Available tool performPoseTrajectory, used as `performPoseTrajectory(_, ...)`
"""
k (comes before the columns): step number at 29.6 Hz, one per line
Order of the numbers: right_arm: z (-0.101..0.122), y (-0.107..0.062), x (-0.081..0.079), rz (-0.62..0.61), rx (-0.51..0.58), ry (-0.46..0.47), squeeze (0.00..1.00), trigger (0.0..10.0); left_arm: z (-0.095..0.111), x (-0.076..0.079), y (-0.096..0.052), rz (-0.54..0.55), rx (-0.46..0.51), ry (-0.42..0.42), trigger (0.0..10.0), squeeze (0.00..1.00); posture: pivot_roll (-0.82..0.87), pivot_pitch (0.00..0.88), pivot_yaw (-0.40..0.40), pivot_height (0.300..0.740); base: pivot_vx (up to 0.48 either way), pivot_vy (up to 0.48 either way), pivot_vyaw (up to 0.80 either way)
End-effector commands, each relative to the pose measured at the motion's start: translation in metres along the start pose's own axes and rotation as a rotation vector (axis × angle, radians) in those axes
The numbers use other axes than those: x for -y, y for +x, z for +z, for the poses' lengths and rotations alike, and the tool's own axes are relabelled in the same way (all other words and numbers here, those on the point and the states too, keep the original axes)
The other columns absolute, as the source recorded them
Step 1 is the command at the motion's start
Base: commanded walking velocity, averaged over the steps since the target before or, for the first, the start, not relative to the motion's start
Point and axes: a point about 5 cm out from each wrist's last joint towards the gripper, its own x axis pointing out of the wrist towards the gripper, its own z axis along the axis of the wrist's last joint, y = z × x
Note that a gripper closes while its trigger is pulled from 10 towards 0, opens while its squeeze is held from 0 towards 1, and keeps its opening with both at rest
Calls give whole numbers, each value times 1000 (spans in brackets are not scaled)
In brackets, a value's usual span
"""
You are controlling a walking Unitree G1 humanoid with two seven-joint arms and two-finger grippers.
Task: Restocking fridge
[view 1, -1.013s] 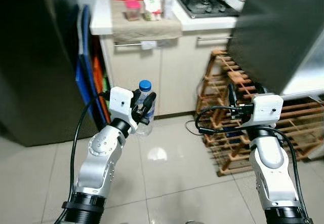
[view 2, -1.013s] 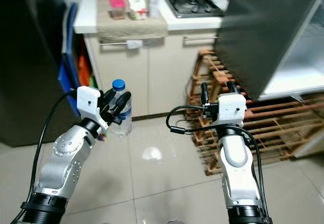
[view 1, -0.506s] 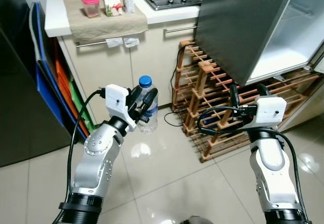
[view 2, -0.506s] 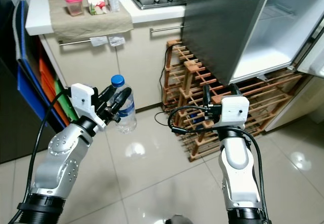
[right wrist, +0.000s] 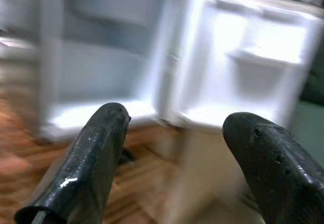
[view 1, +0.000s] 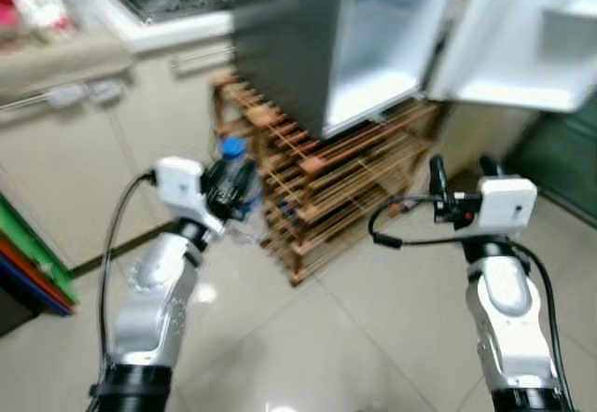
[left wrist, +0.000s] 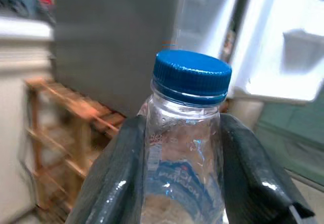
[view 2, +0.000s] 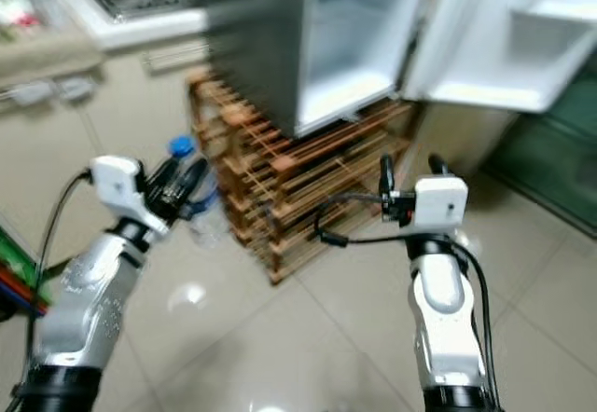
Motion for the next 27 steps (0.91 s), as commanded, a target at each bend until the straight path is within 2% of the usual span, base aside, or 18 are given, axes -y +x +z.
performPoseTrajectory(1, 3, 4, -7, 4, 13, 40, 0, 10000, 5, 3, 4, 5, 5, 54, 10000, 0, -67, 0, -5, 740, 0, 0, -738)
performPoseTrajectory(4, 3, 5, -10, 3, 17, 46, 0, 10000, 6, 7, 6, -12, 16, 59, 10000, 0, -67, 0, -1, 740, 0, 0, -246)
performPoseTrajectory(6, 7, 9, -15, 21, 40, 38, 0, 10000, 7, 4, 7, 42, 37, 18, 10000, 0, -71, 0, 7, 740, 386, -277, 0)
performPoseTrajectory(8, 8, 11, -15, 18, 47, 38, 0, 10000, 6, 0, 6, 76, 35, 12, 10000, 0, -71, 0, 7, 740, 398, -266, 0)
performPoseTrajectory(10, 9, 13, -13, 0, 53, 41, 0, 10000, 3, -8, 4, 157, 27, -24, 10000, 0, -68, 0, 10, 740, 148, 0, 0)
performPoseTrajectory(13, 9, 14, -11, -9, 54, 41, 0, 10000, 4, -8, 6, 187, 20, 7, 10000, 0, -65, 0, 9, 740, 0, 0, 0)
performPoseTrajectory(18, 9, 14, -13, -5, 55, 41, 0, 10000, 9, -4, 8, 146, 41, 17, 10000, 0, -62, 0, 11, 740, 0, 0, 0)
performPoseTrajectory(22, 8, 11, -15, -7, 55, 42, 0, 10000, 18, 15, 6, -11, 101, 25, 10000, 0, -66, 0, 17, 740, 459, 0, 0)
performPoseTrajectory(27, 7, 10, -16, -5, 54, 43, 0, 10000, 23, 24, 6, -87, 119, 39, 10000, 0, -68, 0, 21, 740, 480, 0, 0)
